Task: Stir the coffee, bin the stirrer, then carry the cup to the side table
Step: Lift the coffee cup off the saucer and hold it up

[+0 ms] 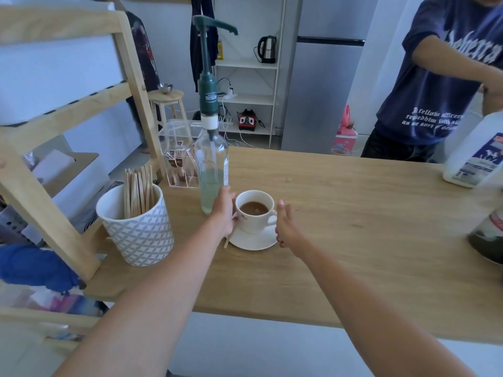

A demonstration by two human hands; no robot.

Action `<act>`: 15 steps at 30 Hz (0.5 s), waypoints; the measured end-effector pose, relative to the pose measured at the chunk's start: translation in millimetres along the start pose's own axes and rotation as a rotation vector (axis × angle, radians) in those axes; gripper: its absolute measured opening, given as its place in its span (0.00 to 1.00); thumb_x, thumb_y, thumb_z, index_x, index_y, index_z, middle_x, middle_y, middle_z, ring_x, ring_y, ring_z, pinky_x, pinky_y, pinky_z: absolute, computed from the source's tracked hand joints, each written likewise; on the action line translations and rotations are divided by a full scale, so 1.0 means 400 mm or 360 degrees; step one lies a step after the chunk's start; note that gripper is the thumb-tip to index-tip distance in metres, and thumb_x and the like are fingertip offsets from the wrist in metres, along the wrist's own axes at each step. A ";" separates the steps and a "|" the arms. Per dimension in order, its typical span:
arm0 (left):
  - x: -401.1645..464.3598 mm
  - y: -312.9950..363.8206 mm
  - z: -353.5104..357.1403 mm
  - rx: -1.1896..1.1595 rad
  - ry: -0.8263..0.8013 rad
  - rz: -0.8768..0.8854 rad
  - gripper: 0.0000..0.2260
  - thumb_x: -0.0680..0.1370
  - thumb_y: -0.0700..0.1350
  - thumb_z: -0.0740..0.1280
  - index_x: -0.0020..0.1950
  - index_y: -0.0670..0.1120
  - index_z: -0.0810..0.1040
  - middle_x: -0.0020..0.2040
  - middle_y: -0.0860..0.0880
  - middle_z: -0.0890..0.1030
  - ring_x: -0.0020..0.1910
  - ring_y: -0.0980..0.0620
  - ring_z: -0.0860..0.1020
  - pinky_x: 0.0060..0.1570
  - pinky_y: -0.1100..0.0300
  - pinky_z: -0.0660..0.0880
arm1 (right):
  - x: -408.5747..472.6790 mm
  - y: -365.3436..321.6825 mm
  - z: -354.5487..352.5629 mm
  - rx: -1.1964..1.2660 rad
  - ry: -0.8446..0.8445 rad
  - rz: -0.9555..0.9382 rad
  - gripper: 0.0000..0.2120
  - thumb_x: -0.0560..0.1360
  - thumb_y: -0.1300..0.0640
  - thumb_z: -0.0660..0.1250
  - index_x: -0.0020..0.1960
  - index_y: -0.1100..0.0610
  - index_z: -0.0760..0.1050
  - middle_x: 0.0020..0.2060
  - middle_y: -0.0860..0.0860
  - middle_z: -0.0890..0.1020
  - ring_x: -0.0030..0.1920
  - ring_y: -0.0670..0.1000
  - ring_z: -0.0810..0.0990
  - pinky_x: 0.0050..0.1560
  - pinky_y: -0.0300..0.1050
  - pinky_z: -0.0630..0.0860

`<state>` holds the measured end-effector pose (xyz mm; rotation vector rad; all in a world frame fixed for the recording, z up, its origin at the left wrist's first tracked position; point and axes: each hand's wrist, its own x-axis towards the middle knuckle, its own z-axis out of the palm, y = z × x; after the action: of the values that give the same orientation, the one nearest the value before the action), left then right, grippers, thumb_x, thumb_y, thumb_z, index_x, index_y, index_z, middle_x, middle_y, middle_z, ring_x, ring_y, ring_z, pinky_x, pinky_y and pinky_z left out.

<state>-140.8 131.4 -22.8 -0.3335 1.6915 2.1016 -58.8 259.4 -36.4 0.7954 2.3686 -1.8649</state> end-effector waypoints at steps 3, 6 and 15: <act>0.013 -0.019 0.011 -0.0093 0.0020 -0.0017 0.26 0.81 0.59 0.49 0.46 0.43 0.79 0.42 0.46 0.80 0.44 0.49 0.76 0.51 0.57 0.71 | 0.005 0.004 0.012 0.0072 -0.0023 -0.0028 0.19 0.80 0.39 0.45 0.55 0.53 0.63 0.33 0.51 0.67 0.27 0.49 0.65 0.26 0.38 0.62; 0.019 -0.030 0.013 -0.0081 0.0026 0.0002 0.29 0.80 0.62 0.47 0.40 0.44 0.78 0.41 0.45 0.81 0.46 0.48 0.77 0.54 0.56 0.71 | 0.010 0.005 0.014 0.0056 -0.0033 -0.0085 0.18 0.81 0.42 0.45 0.55 0.55 0.65 0.32 0.53 0.69 0.26 0.49 0.68 0.24 0.39 0.65; 0.025 -0.016 0.016 -0.0101 0.0039 -0.0047 0.25 0.79 0.58 0.47 0.48 0.43 0.78 0.49 0.43 0.81 0.47 0.47 0.77 0.51 0.57 0.71 | -0.001 -0.010 0.003 0.0058 -0.0058 -0.0107 0.18 0.82 0.47 0.46 0.40 0.56 0.65 0.28 0.52 0.65 0.26 0.50 0.65 0.26 0.39 0.63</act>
<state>-146.1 140.6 -31.1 -0.4029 1.6260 2.1417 -60.4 257.6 -33.0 0.6866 2.3751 -1.9351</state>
